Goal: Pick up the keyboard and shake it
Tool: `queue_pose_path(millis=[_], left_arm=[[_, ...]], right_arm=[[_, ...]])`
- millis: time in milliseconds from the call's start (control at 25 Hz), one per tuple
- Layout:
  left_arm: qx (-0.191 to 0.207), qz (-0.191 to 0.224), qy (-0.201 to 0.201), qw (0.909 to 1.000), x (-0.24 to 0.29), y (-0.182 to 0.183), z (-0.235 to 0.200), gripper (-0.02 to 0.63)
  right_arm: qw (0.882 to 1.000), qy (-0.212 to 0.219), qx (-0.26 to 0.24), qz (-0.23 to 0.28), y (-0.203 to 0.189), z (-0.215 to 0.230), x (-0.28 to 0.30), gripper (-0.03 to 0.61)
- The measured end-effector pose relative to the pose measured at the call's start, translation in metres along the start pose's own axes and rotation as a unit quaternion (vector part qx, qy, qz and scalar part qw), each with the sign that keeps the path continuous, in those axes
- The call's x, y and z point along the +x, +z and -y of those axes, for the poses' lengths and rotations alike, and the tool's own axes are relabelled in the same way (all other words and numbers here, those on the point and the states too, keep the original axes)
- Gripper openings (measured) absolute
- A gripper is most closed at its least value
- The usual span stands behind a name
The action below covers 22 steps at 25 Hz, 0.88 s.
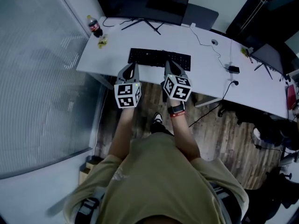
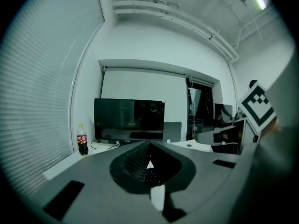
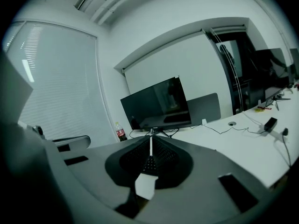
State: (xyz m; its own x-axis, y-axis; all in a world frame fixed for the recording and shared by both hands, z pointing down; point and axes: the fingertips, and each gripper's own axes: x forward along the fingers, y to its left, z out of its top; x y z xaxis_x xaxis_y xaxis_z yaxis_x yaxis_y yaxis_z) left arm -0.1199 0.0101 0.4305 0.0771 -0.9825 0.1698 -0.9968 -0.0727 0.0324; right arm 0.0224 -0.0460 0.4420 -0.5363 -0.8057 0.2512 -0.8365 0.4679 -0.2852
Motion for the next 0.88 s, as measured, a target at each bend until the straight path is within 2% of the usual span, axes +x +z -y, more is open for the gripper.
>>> queue_pose_path(millis=[240,480,640,880], left_arm=[[-0.005,-0.01,-0.001,0.9999,0.063,0.004,-0.008,0.018],[0.01,-0.032,-0.006,0.9994,0.123,-0.006,-0.011,0.018],[0.01,-0.051,-0.008,0.9986,0.15,-0.018,-0.009,0.018],[0.006,-0.089,-0.021,0.9957,0.172,-0.045,-0.009,0.018]], right_arm=[[1.0,0.015,0.004,-0.024,0.012,0.029,0.054,0.023],[0.999,0.025,-0.003,-0.044,0.017,0.062,0.101,0.023],[0.998,0.029,-0.009,-0.055,0.019,0.079,0.123,0.023],[0.995,0.04,-0.015,-0.092,-0.001,0.09,0.141,0.025]])
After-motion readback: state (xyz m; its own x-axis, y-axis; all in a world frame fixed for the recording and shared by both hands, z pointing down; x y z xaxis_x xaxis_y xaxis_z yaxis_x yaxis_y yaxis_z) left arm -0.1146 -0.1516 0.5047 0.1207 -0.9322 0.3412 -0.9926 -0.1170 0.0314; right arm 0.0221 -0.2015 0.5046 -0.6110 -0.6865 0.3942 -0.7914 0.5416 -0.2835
